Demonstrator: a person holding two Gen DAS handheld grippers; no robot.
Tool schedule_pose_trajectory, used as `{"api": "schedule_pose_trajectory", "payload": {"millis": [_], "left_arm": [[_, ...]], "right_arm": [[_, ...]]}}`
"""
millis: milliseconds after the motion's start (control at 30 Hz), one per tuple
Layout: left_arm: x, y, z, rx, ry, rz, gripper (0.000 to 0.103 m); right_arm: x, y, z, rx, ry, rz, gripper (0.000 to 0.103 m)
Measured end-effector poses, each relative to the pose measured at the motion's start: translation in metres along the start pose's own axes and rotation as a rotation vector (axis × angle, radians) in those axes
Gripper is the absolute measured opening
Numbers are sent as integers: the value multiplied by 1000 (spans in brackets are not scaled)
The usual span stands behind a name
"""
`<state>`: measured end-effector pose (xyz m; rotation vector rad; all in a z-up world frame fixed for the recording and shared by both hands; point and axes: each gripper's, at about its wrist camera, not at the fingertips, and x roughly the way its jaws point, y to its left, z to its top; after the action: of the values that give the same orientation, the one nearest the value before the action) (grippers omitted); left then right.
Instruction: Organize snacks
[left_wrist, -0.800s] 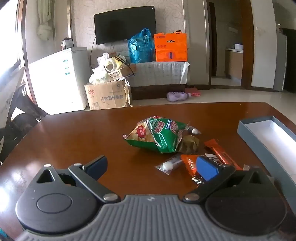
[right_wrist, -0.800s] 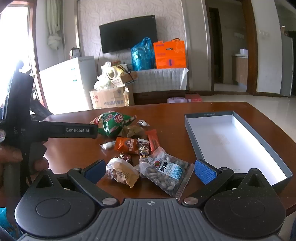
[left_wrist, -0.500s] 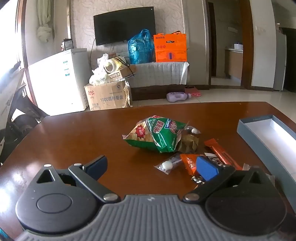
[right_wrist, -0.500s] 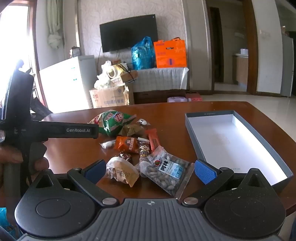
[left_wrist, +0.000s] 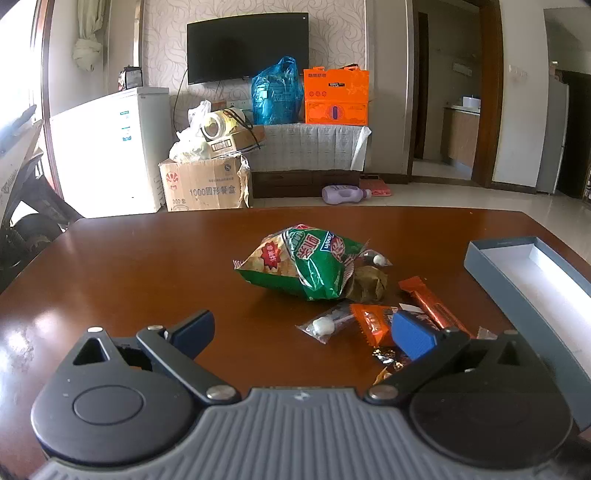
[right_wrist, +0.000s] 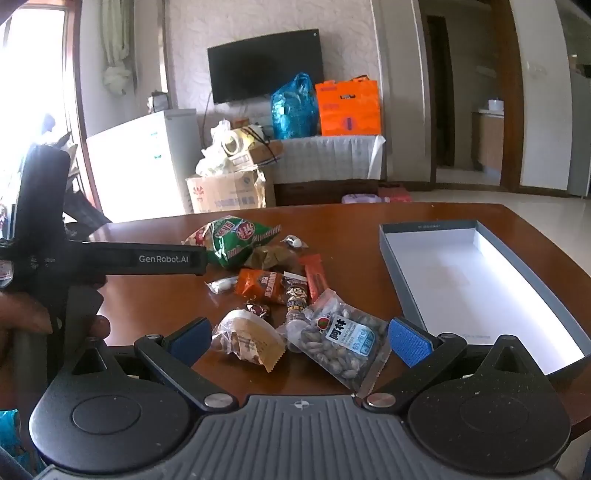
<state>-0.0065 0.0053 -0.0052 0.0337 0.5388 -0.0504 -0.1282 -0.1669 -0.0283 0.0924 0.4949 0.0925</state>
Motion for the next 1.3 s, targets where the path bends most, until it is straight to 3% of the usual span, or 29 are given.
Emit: {"api": "schedule_pose_trajectory", "payload": {"millis": [433,1300], "left_arm": [[12,7,-1,-15,25,47,103],[18,3,-2,-9,36,52,103]], "right_arm": [[2,1,-1,-6,11,0,103],[5,-1,-2,11,17,4,103]]}}
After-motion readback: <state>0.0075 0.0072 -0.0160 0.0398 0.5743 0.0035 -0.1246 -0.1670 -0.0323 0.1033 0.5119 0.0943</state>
